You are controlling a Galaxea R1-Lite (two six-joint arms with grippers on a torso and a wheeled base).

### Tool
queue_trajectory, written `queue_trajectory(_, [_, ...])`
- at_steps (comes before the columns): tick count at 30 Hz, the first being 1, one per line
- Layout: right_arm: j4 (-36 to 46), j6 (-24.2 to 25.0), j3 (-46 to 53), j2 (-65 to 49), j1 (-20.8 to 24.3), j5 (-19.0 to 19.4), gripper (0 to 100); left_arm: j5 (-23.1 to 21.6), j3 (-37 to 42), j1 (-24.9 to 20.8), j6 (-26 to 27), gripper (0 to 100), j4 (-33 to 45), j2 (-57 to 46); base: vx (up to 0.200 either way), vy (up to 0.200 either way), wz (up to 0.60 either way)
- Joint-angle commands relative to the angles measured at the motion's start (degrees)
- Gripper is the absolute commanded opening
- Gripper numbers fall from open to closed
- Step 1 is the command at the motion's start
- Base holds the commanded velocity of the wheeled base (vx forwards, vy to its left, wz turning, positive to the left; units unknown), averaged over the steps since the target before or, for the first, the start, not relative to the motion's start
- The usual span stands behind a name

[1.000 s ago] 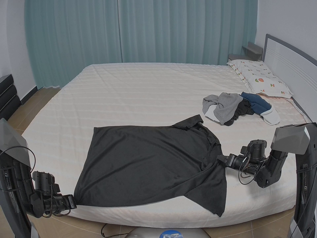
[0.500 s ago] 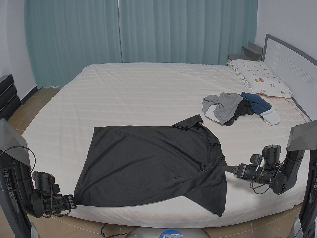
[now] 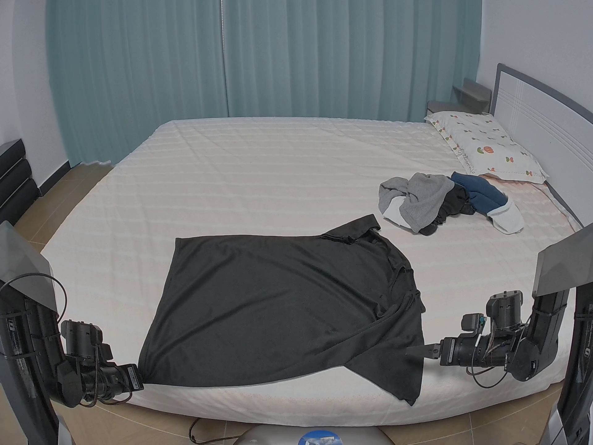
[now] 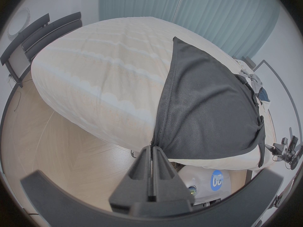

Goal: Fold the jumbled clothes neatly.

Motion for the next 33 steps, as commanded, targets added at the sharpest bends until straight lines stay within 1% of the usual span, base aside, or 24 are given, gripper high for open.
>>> queue_trajectory(1, [-0.7,0.2,-0.4,2.4,1.7,-0.2,100,0.0,1.0,0.1,0.0,0,0.0,0.1,0.000,0.000,0.00])
queue_trajectory(5, [-1.8,0.4,-0.5,3.7,3.0,-0.4,100,0.0,1.0,0.1,0.0,0,0.0,0.1,0.000,0.000,0.00])
queue_trajectory(14, [-4.0,0.3,-1.1,6.2,2.6,-3.0,100,0.0,1.0,0.1,0.0,0,0.0,0.1,0.000,0.000,0.00])
queue_trajectory(15, [-4.2,0.3,-1.1,6.3,2.6,-3.0,0,0.0,1.0,0.1,0.0,0,0.0,0.1,0.000,0.000,0.00])
queue_trajectory(21, [-6.9,0.3,-0.1,6.6,2.5,-3.0,0,0.0,1.0,0.0,0.0,0,0.0,0.1,0.000,0.000,0.00])
queue_trajectory(26, [-7.2,0.3,1.0,6.7,2.1,-3.1,0,0.0,1.0,0.0,0.0,0,0.0,0.1,0.000,0.000,0.00])
queue_trajectory(31, [-8.1,-0.3,4.4,4.9,-1.3,-2.9,0,0.0,1.0,0.1,0.0,0,-0.1,-0.2,0.000,0.000,0.00])
queue_trajectory(33, [-8.8,-0.3,6.3,3.7,-2.7,-2.3,0,0.0,1.0,0.1,0.1,0,-0.1,-0.5,0.000,0.000,0.00])
